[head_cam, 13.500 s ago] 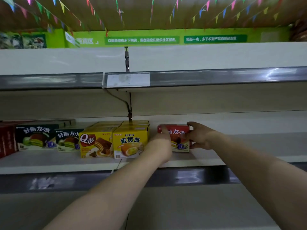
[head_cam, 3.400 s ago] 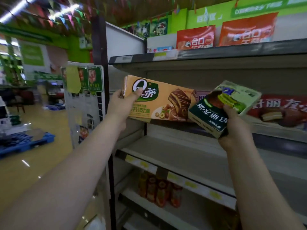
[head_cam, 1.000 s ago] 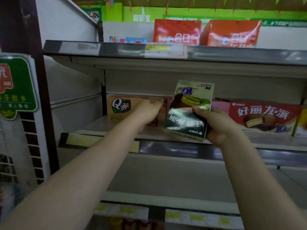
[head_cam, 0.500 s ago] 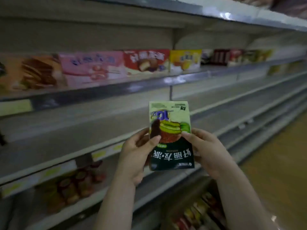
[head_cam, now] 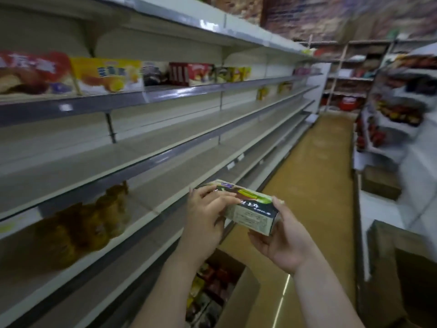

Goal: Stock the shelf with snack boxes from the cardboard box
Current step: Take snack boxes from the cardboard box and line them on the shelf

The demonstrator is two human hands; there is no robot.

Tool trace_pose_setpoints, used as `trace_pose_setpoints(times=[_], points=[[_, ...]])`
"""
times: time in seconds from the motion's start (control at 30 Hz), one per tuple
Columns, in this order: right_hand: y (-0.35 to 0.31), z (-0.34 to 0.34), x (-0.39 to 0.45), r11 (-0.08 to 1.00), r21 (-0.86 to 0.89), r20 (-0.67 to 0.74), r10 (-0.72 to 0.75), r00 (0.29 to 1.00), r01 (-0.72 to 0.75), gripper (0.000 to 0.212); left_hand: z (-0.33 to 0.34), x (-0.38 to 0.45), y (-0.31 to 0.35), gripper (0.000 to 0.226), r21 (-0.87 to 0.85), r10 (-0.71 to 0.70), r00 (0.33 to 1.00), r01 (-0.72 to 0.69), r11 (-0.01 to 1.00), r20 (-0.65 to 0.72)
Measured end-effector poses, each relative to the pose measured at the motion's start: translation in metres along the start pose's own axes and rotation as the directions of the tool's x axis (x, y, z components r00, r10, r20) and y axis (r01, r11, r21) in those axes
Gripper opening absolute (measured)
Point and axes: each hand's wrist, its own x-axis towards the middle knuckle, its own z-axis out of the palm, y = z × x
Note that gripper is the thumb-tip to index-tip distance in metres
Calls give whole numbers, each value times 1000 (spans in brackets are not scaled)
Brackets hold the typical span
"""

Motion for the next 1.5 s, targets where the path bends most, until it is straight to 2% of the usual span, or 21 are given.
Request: trace_pose_setpoints(times=[0.07,0.13,0.2,0.23,0.3,0.37,0.43,0.53,0.63,0.7,0.8,0.83,0.9,1.0,1.1,1.17,1.23,1.33,1.4,1.43,1.5], points=[[-25,-18,16,997,52,-50,-47,998,50,40,44,23,-2,55,25,2,999,-1,1000,-41],[-62,-51,31,986,66,-94,-146,985,153,33,95,53,16,55,-86,-175,982,168,982,-75],[-103,-81,42,969,47,-128,-237,963,244,30,133,84,41,54,-304,-452,892,434,848,13],[-120,-90,45,961,32,-138,-266,954,273,28,144,95,48,51,-386,-538,840,520,762,70],[-155,-113,54,952,-3,-126,-303,945,305,24,172,123,53,35,-508,-625,760,615,603,179],[-181,-130,70,950,-6,-94,-312,945,313,23,195,152,52,22,-591,-656,708,655,471,262],[-197,-142,93,946,5,-63,-322,945,323,25,217,176,44,19,-640,-673,673,670,376,309],[-215,-155,135,937,32,-53,-347,937,349,33,254,207,26,33,-676,-681,646,674,298,344],[-231,-154,187,923,101,-8,-373,928,371,45,293,244,1,54,-679,-606,645,699,223,466],[-246,-148,233,916,124,39,-388,921,381,45,318,274,-20,56,-695,-536,664,695,185,522],[-283,-133,298,935,12,64,-354,933,354,44,332,334,-61,69,-759,-538,696,634,149,475],[-300,-125,320,943,-75,60,-322,945,326,48,330,361,-77,75,-778,-552,706,609,155,444],[-326,-118,350,933,-180,52,-306,951,310,58,319,404,-100,79,-784,-545,750,570,246,375],[-376,-110,405,897,-206,68,-387,920,392,80,295,469,-138,72,-676,-469,828,538,504,309],[-425,-102,453,783,-352,236,-456,858,513,105,280,511,-158,53,-471,-381,849,523,710,367],[-454,-92,488,693,-442,400,-415,817,569,94,288,536,-167,44,-333,-366,856,488,807,366],[-481,-78,519,590,-499,492,-411,768,635,68,298,561,-176,41,-165,-357,867,431,887,348],[-521,-57,577,522,-471,585,-419,694,711,42,319,602,-196,43,0,-372,904,381,925,210],[-540,-48,608,536,-420,622,-417,663,732,38,328,622,-203,48,113,-361,929,351,929,79],[-556,-42,627,569,-387,647,-393,653,726,39,335,635,-207,55,179,-367,930,368,913,-39],[-577,-36,652,664,-319,669,-347,657,676,45,341,651,-213,70,173,-394,885,441,881,-249]])
